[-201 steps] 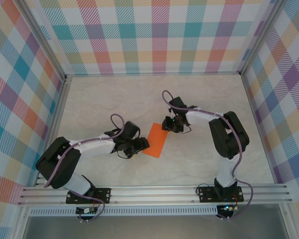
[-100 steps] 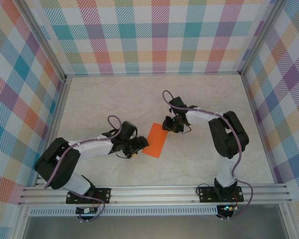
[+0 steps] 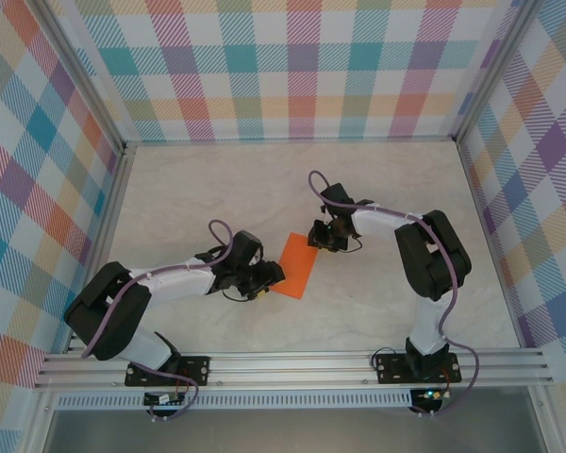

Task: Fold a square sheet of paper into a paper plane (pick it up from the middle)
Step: Fold the square sheet of paper in half at the center of the table, then fold the triangle a second time at the center of the table.

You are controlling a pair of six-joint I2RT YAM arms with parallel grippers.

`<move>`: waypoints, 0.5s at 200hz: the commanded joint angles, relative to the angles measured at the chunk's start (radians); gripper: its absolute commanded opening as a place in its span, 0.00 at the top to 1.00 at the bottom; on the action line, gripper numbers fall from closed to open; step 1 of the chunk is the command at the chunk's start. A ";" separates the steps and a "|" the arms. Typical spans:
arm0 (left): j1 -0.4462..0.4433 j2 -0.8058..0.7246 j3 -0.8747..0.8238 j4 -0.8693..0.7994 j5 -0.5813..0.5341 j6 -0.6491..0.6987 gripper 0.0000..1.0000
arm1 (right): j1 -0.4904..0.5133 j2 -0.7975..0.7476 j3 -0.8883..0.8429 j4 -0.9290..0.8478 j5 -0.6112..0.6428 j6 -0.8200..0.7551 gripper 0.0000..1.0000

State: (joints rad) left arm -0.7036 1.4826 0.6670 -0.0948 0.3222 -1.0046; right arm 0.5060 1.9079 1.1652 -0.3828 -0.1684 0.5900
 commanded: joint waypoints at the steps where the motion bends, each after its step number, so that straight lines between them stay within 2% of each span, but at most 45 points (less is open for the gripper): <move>1: -0.011 -0.013 0.036 -0.018 0.007 0.028 0.41 | 0.007 0.076 -0.027 -0.012 0.007 0.010 0.70; 33: -0.021 0.030 0.067 -0.034 0.002 0.040 0.37 | 0.007 0.077 -0.029 -0.011 0.006 0.011 0.70; 73: -0.029 0.060 0.106 -0.114 -0.074 0.054 0.32 | 0.006 0.079 -0.033 -0.007 0.001 0.009 0.70; 100: -0.032 0.082 0.113 -0.110 -0.079 0.054 0.30 | 0.006 0.079 -0.035 -0.006 0.000 0.007 0.70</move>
State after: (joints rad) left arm -0.7227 1.5333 0.7513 -0.1627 0.2687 -0.9703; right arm 0.5056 1.9087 1.1652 -0.3828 -0.1722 0.5903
